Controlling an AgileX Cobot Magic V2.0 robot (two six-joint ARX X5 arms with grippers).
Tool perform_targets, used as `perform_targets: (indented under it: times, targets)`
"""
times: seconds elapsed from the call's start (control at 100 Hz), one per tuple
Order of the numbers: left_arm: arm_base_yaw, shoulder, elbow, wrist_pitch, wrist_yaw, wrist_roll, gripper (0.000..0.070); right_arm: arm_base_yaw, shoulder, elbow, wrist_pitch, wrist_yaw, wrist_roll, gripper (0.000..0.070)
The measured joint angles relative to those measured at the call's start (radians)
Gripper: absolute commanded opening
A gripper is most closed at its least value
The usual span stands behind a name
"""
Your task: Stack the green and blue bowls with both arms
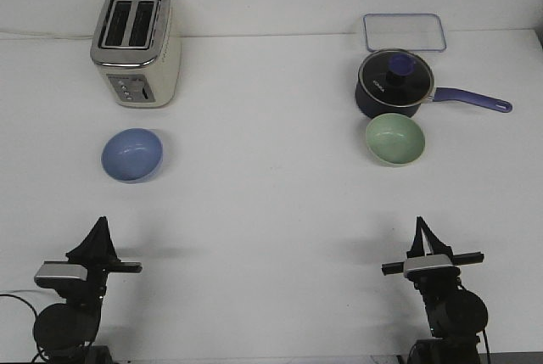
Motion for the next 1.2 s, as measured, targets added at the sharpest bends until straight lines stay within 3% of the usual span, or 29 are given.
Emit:
perform_targets:
  times: [0.99,1.09,1.2]
  targets:
    - [0.000,0.000,0.000,0.000,0.000,0.000,0.0013,0.000,0.000,0.000,0.019,-0.001,0.002,0.0000]
    - [0.000,0.000,0.000,0.000,0.000,0.000,0.0013,0.000,0.000,0.000,0.058,-0.003,0.051,0.0000]
    - [0.000,0.000,0.000,0.000,0.000,0.000,0.0013,0.000,0.000,0.000,0.072,-0.002,0.183,0.0000]
